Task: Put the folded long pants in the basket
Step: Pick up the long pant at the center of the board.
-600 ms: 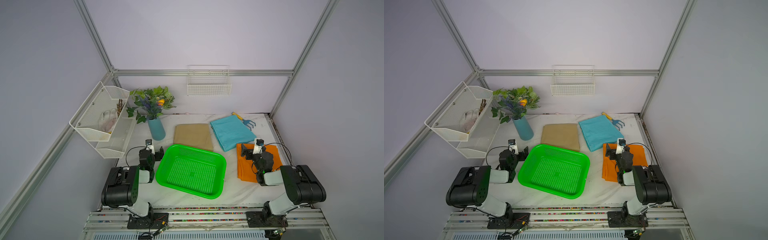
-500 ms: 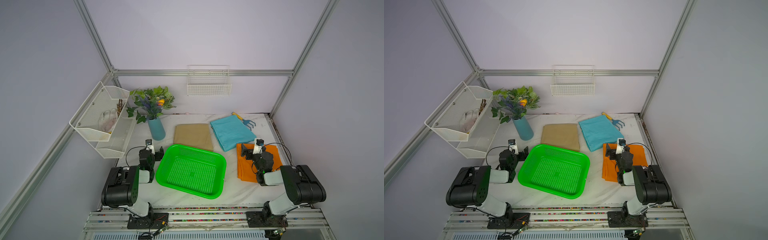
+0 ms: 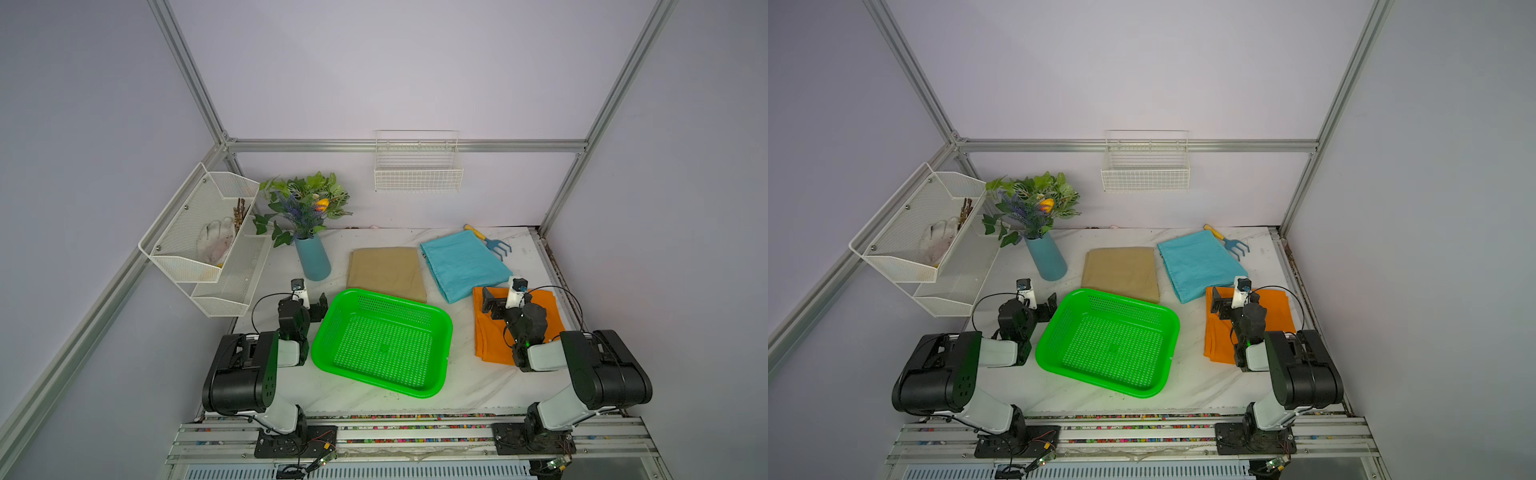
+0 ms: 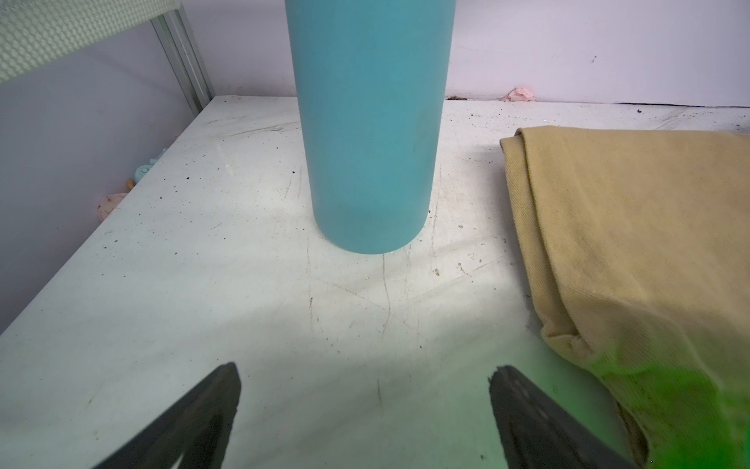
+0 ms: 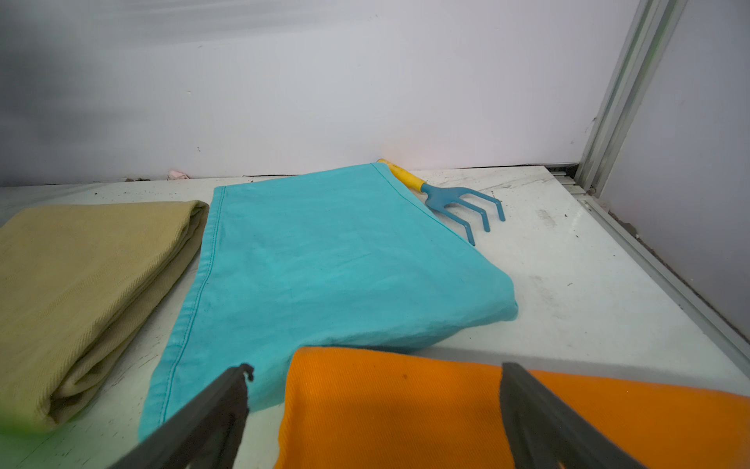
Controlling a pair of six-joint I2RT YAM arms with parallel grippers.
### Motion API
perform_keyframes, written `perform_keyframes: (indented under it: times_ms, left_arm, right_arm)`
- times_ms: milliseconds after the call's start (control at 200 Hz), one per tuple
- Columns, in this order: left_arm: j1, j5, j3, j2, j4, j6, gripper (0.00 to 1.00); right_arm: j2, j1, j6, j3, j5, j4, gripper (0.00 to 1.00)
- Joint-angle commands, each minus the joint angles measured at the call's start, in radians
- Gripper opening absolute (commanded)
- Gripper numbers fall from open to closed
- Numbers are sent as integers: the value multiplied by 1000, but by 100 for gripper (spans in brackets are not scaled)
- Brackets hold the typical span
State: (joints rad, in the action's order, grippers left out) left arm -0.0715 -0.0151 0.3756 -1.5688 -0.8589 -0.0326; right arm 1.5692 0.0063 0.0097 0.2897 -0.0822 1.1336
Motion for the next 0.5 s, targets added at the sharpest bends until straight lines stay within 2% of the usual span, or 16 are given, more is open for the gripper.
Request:
perform_keyframes:
  times_ms: [0, 250, 305, 370, 495]
  left_arm:
    - [4, -2, 13, 15, -36, 10, 100]
    - [-4, 17, 27, 28, 10, 5, 100]
    - [3, -3, 27, 28, 8, 10, 100]
    - [21, -100, 37, 47, 17, 4, 100]
    - [34, -136, 145, 163, 308, 4, 100]
  right_arm:
    - [0, -2, -6, 2, 9, 32, 100]
    - [-5, -2, 20, 9, 61, 26, 100]
    - [-63, -2, 28, 34, 86, -59, 100]
    - [-132, -1, 11, 86, 69, -215, 100]
    - [-229, 15, 66, 247, 94, -547, 100]
